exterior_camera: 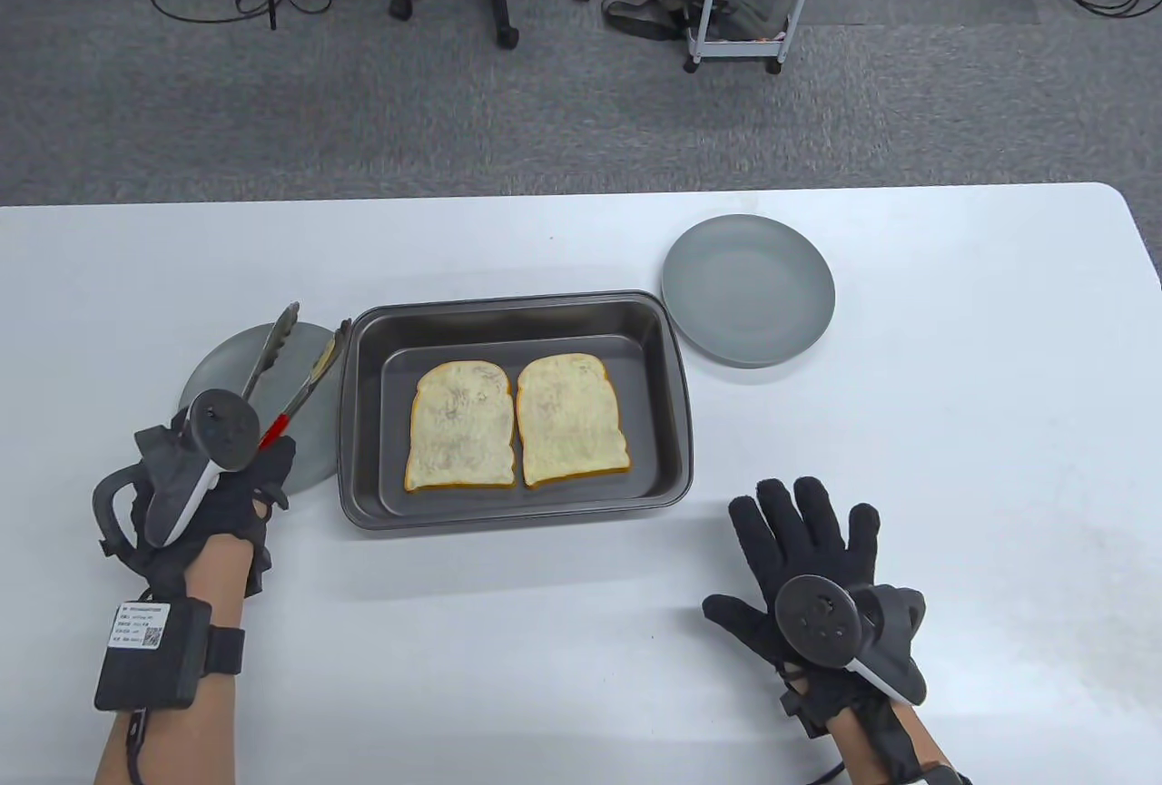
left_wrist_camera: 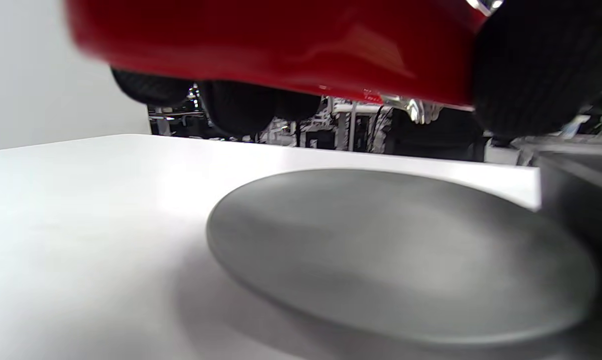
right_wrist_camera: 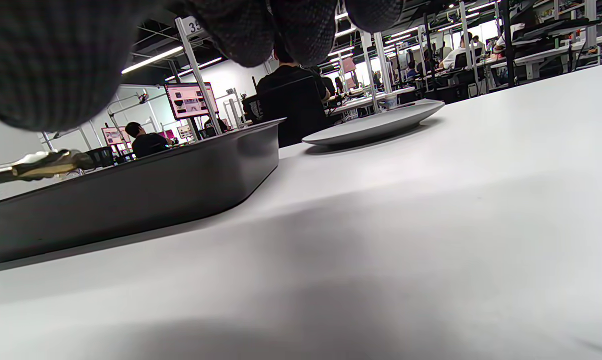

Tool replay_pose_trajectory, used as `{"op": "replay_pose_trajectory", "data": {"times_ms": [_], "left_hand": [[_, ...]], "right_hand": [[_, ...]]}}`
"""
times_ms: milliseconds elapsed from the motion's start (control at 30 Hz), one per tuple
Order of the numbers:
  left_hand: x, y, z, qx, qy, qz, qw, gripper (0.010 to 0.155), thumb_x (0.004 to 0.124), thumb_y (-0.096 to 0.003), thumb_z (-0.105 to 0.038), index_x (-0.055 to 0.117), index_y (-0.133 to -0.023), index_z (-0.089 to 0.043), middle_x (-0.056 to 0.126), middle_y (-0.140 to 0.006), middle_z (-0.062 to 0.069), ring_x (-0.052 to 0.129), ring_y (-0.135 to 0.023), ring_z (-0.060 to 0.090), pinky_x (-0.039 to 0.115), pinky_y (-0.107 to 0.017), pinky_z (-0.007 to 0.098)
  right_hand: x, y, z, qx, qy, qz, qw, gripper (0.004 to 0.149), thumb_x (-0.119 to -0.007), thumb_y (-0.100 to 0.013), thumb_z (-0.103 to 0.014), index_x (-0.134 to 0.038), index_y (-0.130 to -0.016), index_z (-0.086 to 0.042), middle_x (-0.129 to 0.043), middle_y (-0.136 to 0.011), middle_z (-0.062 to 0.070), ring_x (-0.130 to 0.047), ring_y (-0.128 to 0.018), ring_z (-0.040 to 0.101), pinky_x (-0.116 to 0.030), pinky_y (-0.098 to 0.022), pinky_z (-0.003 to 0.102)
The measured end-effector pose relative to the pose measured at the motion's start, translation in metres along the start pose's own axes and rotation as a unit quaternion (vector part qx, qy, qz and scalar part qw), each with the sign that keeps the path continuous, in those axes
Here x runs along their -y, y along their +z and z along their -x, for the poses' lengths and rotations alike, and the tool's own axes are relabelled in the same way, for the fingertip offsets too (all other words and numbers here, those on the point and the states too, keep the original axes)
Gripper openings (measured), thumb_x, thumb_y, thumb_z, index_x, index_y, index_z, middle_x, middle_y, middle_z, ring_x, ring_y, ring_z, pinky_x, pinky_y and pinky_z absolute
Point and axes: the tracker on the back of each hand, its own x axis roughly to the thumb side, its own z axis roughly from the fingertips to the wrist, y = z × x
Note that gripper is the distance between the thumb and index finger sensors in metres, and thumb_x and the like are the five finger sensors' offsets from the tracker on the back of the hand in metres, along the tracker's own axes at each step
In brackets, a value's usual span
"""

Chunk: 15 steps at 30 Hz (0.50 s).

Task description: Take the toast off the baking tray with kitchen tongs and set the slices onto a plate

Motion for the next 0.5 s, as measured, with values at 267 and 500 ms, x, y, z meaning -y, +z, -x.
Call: {"op": "replay_pose_trajectory", "data": {"times_ms": [267, 500], "left_hand": [[-0.019, 0.048, -0.005, 0.085, 0.036, -0.041, 0.995, 0.087, 0.088, -0.0382, -0.067, 0.058, -0.103, -0.018, 0.092, -0.089, 0.012, 0.109, -0.06, 0.029, 0.092, -0.048, 0.047], [-0.012, 0.086, -0.011, 0.131, 0.062, -0.055, 0.988, 0.09, 0.087, -0.037, -0.071, 0.06, -0.102, -0.015, 0.095, -0.084, 0.012, 0.112, -0.047, 0.026, 0.098, -0.037, 0.04]], "right_hand": [[0.002, 0.003, 0.003, -0.006, -0.009, 0.005, 1.0, 0.093, -0.079, -0.028, -0.071, -0.053, -0.107, -0.03, -0.049, -0.12, 0.005, -0.041, -0.113, 0.041, -0.026, -0.073, 0.078], [-0.001, 0.003, 0.003, -0.006, -0.005, -0.004, 1.0, 0.092, -0.079, -0.028, -0.071, -0.054, -0.107, -0.03, -0.049, -0.12, 0.006, -0.042, -0.113, 0.041, -0.026, -0.073, 0.078]]}}
